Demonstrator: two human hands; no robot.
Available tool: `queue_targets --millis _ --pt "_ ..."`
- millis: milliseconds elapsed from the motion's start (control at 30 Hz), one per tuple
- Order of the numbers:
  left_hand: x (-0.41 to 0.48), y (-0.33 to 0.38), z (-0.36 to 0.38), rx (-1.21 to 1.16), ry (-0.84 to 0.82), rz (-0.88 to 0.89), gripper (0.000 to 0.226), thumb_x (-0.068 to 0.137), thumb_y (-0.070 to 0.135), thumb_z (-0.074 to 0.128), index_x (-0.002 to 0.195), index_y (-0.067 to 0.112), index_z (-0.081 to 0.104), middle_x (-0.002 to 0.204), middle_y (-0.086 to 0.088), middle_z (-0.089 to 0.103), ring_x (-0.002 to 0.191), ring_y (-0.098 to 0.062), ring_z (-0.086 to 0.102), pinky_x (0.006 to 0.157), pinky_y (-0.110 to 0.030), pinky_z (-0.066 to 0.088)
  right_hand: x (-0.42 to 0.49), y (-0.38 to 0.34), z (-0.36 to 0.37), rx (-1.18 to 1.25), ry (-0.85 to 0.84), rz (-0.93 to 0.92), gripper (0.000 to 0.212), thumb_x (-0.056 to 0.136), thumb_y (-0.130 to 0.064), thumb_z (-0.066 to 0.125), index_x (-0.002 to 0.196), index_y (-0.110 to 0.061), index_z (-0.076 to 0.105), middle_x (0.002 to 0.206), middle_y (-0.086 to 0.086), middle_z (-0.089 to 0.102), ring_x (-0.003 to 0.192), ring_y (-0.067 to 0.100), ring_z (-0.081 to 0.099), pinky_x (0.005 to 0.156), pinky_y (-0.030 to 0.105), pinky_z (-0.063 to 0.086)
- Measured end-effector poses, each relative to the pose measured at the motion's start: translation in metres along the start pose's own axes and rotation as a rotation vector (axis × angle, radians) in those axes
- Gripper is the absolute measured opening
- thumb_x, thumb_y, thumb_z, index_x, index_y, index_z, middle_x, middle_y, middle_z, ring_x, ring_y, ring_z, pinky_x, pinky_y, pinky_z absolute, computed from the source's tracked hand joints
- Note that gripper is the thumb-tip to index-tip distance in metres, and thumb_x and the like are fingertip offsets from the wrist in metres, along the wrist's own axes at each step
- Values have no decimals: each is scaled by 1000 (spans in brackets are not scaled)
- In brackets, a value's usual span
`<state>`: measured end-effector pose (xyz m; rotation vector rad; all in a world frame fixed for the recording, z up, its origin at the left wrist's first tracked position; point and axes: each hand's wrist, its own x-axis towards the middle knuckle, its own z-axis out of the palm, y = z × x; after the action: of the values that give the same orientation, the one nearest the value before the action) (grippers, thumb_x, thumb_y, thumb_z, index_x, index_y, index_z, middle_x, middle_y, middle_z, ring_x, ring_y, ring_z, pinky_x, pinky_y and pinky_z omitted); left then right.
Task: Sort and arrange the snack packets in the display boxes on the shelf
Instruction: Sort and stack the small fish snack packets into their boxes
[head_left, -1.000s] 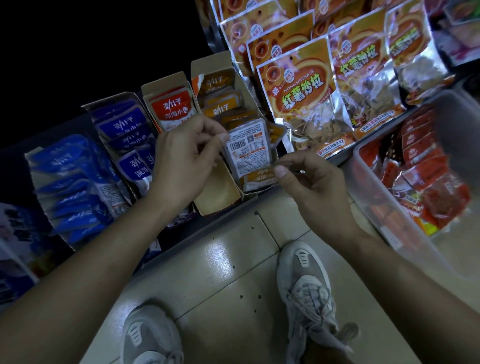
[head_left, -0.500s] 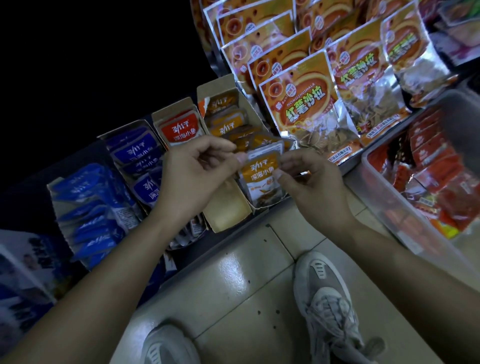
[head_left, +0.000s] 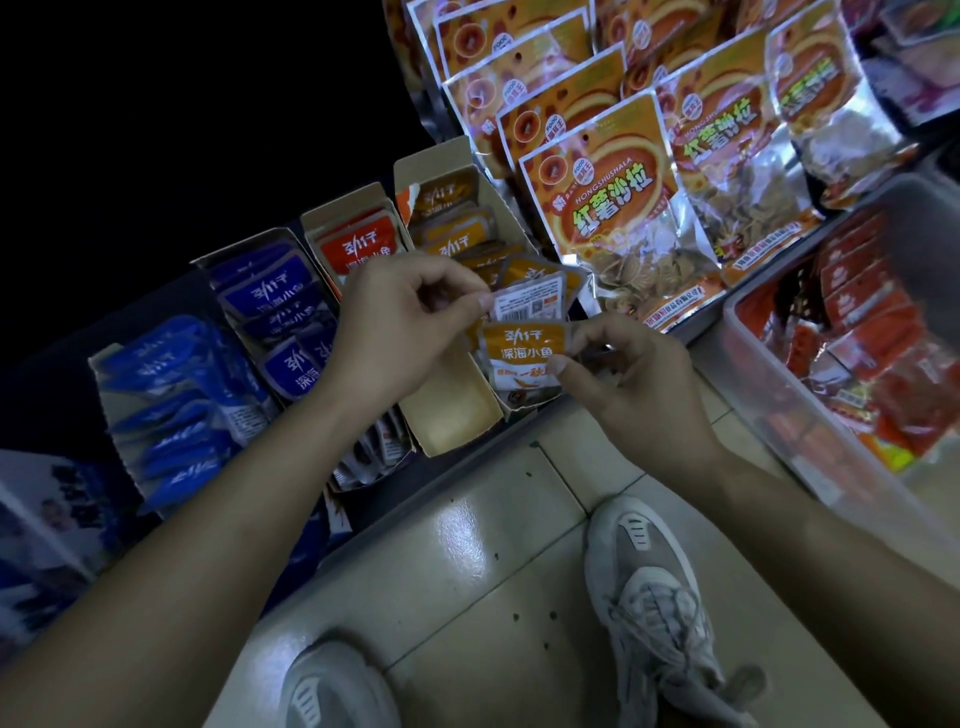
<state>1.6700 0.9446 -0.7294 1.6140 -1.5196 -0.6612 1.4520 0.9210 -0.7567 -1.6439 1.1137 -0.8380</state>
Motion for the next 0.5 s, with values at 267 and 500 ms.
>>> queue_targets --millis 267,500 --pt "3 4 2 36 3 27 8 89 23 77 96 19 76 86 12 72 79 -9 67 67 -17 52 2 -1 2 -27 30 27 9 86 -7 74 85 -9 66 75 -4 67 66 -1 59 59 9 44" --pt "-1 9 4 110 150 29 4 98 20 66 96 17 67 89 16 67 83 -3 66 70 -19 55 3 -1 4 -74 53 54 9 87 -11 75 83 -10 67 68 1 62 59 7 53 55 12 42"
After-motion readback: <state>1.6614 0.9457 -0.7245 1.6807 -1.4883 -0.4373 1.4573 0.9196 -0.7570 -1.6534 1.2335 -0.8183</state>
